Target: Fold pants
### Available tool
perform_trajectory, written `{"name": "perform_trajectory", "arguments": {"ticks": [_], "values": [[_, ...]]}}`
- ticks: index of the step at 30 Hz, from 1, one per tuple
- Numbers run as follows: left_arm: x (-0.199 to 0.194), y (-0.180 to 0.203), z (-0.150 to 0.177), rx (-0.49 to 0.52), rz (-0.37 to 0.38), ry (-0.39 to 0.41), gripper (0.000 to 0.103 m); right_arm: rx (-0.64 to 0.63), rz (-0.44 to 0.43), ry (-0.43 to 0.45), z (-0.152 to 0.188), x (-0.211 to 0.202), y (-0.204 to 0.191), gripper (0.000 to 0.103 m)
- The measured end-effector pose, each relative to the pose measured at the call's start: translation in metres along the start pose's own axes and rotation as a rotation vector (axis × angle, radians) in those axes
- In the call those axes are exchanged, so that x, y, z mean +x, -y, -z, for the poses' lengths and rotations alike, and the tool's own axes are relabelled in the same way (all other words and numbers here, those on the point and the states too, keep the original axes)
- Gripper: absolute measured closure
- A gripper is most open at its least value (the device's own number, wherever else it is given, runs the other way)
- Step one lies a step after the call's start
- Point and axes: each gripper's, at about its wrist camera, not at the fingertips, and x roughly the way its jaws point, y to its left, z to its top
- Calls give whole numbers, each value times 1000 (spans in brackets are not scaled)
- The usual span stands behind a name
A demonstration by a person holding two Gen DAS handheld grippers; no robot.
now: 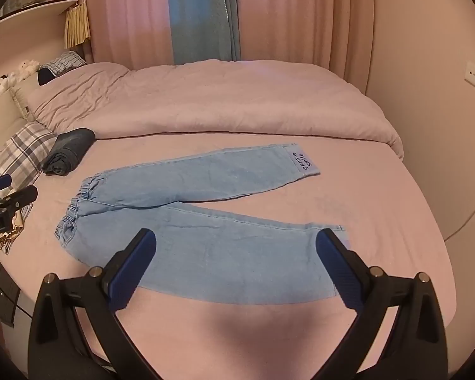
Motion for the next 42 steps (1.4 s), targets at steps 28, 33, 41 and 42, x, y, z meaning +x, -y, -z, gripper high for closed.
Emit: {"name": "perform_trajectory", "arguments": {"ticks": [28,33,41,42], "values": [[-2,3,3,5,15,2,1,-3,2,12,2,-1,0,2],[-2,3,3,6,15,1,1,-5,4,13,3,-2,-1,2],[-2,4,2,8,13,8,1,-8,4,14,3,-2,-2,2],[-3,3,2,8,15,7,1,-8,4,14,3,-2,-2,2]]}}
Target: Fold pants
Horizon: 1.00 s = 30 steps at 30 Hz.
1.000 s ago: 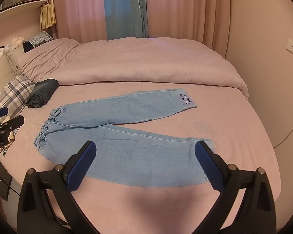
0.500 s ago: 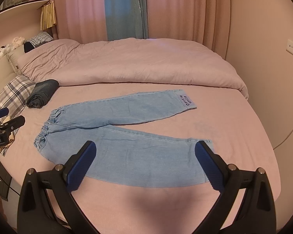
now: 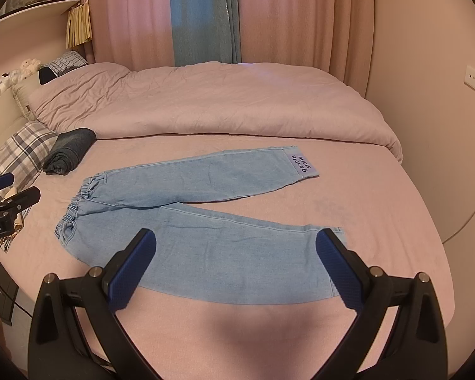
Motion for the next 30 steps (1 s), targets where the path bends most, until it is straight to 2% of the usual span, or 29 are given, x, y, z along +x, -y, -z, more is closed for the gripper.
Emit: {"name": "perform_trajectory", "arguments": {"ticks": [30], "values": [[0,3,1,9,14,-5,1,-5,5,0,1,0,-1,2]]}}
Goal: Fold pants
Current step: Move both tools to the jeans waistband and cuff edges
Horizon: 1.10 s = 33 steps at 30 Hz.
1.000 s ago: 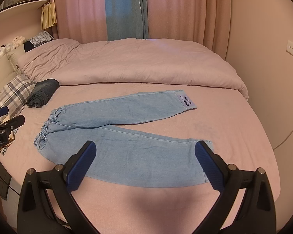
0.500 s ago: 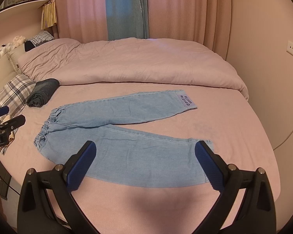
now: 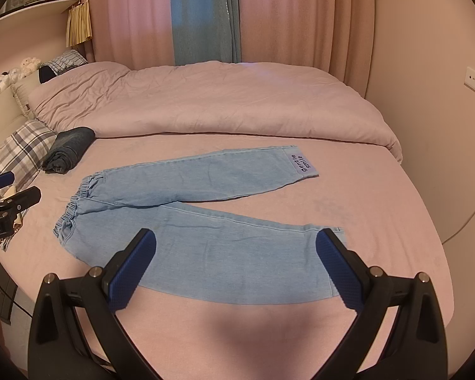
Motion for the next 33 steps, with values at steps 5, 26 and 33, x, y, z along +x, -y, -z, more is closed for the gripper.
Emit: {"name": "perform_trajectory", "arguments": {"ticks": [5,26,33], "values": [[6,-2,2,-6,12,-12,1,-1,1,-6,1,3,0,2],[149,-178,152,-622,57,-386,1,-431,-340,-324,95,146,-100,21],[169,-177,157,-769,196,-334,12,-639,-330,-352,116,184,-144,59]]}}
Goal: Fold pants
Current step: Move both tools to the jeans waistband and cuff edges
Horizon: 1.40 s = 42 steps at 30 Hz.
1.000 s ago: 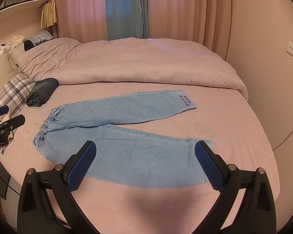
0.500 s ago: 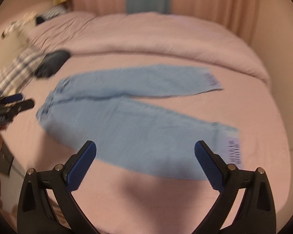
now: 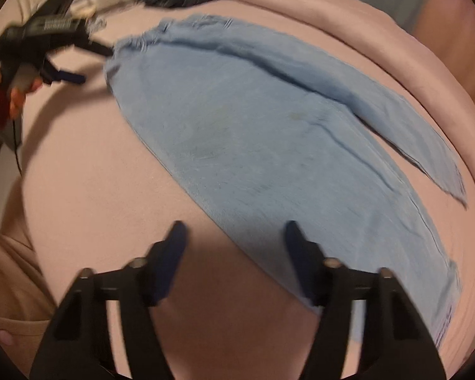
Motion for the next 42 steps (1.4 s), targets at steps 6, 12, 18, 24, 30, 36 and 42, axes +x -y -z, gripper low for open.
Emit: {"name": "perform_trajectory", "arguments": {"ticks": [6,12,18,24,30,36,42], "values": [[3,-3,-16,-39,13,15,82,11,-39,45,-9,-7,0,93],[-9,-13,-14,31,-11,82,84,12,-96,121,-8,-39,-1,94],[-14,-6,-14,177,-197,31,34,-41,-105,-21,-8,0,-14,87],[-65,-2,-35,313,-275,194,26,4,-233,117,-33,-43,7,48],[-22,40,-64,451,-261,200,26,182,-71,79,-67,14,56,52],[57,42,-88,533,-411,-34,26,181,-98,-94,-44,34,60,50],[14,63,-125,606,-249,118,26,179,-163,-7,-82,7,96,51]]}}
